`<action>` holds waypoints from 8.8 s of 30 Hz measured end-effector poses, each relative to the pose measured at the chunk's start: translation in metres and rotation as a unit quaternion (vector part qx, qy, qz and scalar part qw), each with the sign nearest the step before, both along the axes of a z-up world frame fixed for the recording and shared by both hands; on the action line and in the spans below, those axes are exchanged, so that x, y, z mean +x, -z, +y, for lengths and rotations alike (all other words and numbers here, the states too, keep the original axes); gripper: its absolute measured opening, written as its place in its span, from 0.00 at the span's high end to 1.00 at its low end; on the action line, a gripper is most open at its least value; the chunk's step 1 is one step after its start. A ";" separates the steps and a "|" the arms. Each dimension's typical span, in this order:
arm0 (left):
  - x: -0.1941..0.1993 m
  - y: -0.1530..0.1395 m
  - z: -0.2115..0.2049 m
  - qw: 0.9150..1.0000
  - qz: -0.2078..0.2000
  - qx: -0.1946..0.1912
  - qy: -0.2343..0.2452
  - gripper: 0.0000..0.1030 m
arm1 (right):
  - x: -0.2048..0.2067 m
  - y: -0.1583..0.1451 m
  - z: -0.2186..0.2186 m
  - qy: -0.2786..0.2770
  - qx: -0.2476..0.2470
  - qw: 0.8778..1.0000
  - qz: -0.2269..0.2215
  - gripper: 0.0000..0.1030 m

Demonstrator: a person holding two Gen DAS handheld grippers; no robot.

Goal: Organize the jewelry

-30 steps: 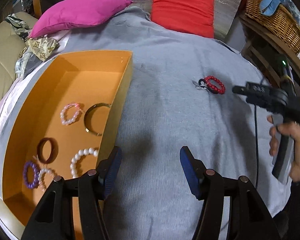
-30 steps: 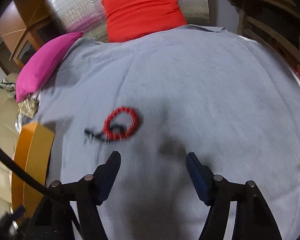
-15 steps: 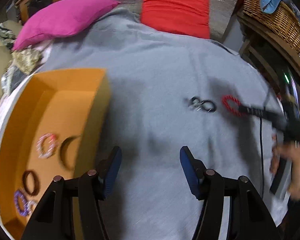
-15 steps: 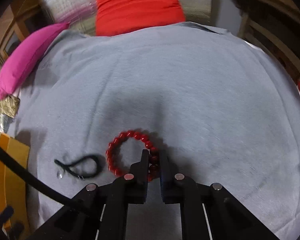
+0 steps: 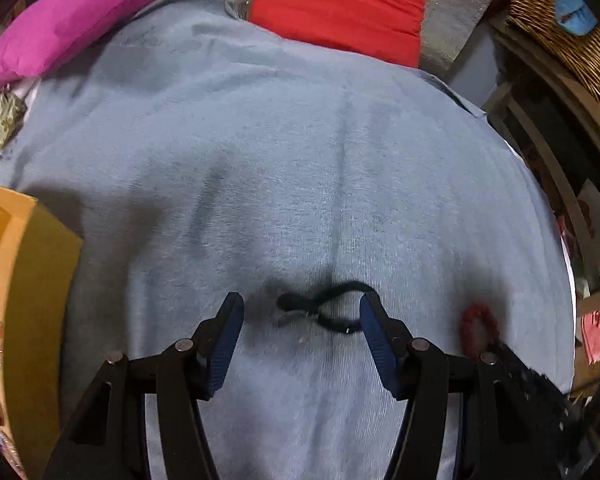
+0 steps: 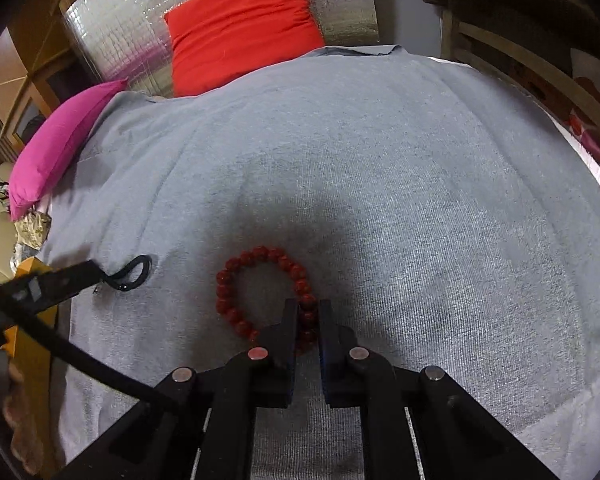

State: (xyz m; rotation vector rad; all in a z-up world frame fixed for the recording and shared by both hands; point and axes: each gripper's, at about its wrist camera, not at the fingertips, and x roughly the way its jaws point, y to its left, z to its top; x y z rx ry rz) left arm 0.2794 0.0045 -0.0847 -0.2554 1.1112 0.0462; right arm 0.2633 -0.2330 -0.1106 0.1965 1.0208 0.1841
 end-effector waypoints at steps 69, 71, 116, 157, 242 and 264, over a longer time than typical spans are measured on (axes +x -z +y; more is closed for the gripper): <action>-0.240 -0.079 0.004 0.990 -0.114 0.071 0.042 0.82 | -0.195 -0.109 0.039 -0.050 -0.009 0.994 -0.101 0.90; -0.242 -0.081 0.006 0.990 -0.116 0.071 0.039 0.82 | -0.196 -0.111 0.040 -0.052 -0.009 0.993 -0.103 0.90; -0.272 -0.101 0.128 0.986 -0.132 0.061 -0.081 0.82 | -0.199 -0.134 0.149 -0.153 -0.012 0.980 -0.123 0.90; -0.226 -0.048 0.263 0.980 -0.061 0.076 -0.174 0.82 | -0.116 -0.108 0.354 -0.272 -0.019 0.959 -0.082 0.90; -0.351 -0.097 0.199 0.963 -0.108 0.142 -0.202 0.25 | -0.255 -0.121 0.256 -0.303 -0.056 0.942 -0.129 0.00; -0.379 -0.115 0.189 0.960 -0.146 0.133 -0.199 0.06 | -0.286 -0.134 0.257 -0.309 -0.084 0.934 -0.158 0.00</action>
